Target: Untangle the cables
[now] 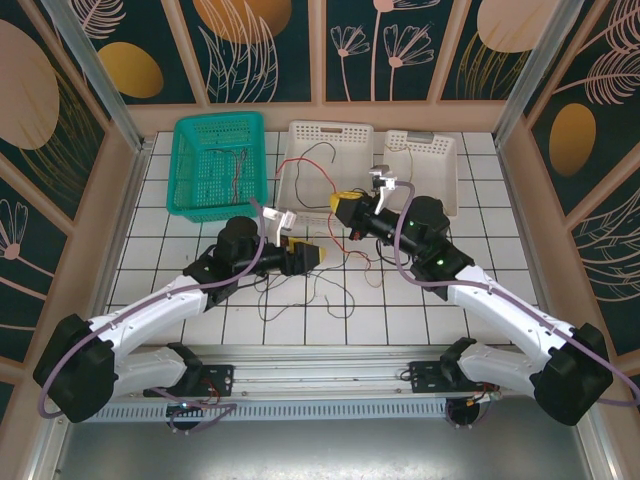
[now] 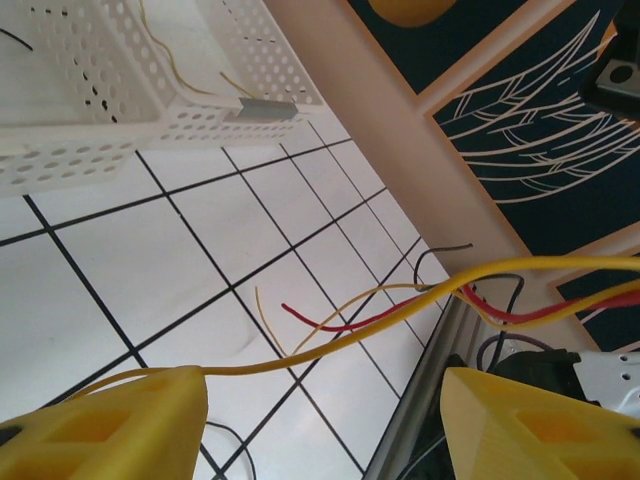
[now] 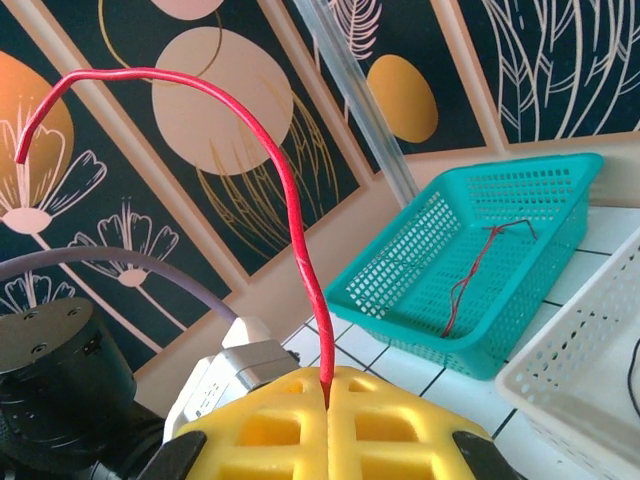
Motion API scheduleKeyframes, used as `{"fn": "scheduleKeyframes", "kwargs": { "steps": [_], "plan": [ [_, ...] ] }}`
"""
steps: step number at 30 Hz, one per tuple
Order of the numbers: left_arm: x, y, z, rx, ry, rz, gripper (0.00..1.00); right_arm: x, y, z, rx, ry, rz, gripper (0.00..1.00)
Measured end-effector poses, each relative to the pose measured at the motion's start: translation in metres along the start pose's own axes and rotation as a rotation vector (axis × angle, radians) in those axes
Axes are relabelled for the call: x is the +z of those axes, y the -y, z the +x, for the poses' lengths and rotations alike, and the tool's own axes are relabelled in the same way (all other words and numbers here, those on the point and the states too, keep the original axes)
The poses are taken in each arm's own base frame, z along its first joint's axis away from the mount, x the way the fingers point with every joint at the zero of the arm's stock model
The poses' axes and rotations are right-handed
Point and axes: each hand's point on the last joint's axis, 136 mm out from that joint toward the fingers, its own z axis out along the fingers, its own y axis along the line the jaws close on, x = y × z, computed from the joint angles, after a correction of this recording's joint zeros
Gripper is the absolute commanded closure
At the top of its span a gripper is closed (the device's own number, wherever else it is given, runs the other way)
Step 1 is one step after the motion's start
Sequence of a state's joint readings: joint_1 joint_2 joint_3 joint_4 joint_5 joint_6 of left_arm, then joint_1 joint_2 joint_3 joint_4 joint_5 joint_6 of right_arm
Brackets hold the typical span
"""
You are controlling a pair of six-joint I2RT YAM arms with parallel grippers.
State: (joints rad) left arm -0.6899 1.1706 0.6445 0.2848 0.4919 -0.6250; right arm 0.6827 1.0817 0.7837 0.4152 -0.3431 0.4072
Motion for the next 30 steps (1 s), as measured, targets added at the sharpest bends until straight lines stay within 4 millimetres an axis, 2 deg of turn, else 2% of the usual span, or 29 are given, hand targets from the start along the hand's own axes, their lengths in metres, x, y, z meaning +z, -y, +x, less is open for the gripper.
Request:
{"fn": "scheduleKeyframes", "kwargs": {
  "steps": [4, 9, 12, 14, 18, 25, 27, 30],
  "plan": [
    [0.0, 0.0, 0.0, 0.025, 0.002, -0.004, 0.11, 0.0, -0.003, 0.002, 0.003, -0.009, -0.016, 1.0],
    [-0.001, -0.004, -0.001, 0.062, 0.011, -0.029, 0.1, 0.0, -0.008, 0.004, 0.02, -0.024, -0.044, 1.0],
    [-0.001, -0.006, 0.0, 0.08, 0.01, -0.036, 0.14, 0.0, -0.011, 0.005, 0.022, -0.032, -0.059, 1.0],
    [-0.001, -0.007, 0.002, 0.086, 0.009, -0.037, 0.21, 0.0, -0.013, 0.003, 0.022, -0.036, -0.069, 1.0],
    [-0.002, -0.005, 0.007, 0.099, 0.004, -0.02, 0.54, 0.0, -0.019, -0.002, 0.025, -0.035, -0.087, 1.0],
    [-0.009, 0.004, 0.012, 0.115, 0.025, 0.019, 1.0, 0.002, -0.018, -0.004, 0.042, -0.041, -0.085, 1.0],
    [-0.013, 0.008, 0.008, 0.132, 0.045, 0.024, 1.0, 0.002, -0.014, -0.004, 0.044, -0.038, -0.068, 1.0],
    [-0.021, 0.012, -0.001, 0.145, 0.092, 0.009, 1.0, -0.003, 0.002, -0.009, 0.054, -0.02, 0.007, 1.0]
  ]
}}
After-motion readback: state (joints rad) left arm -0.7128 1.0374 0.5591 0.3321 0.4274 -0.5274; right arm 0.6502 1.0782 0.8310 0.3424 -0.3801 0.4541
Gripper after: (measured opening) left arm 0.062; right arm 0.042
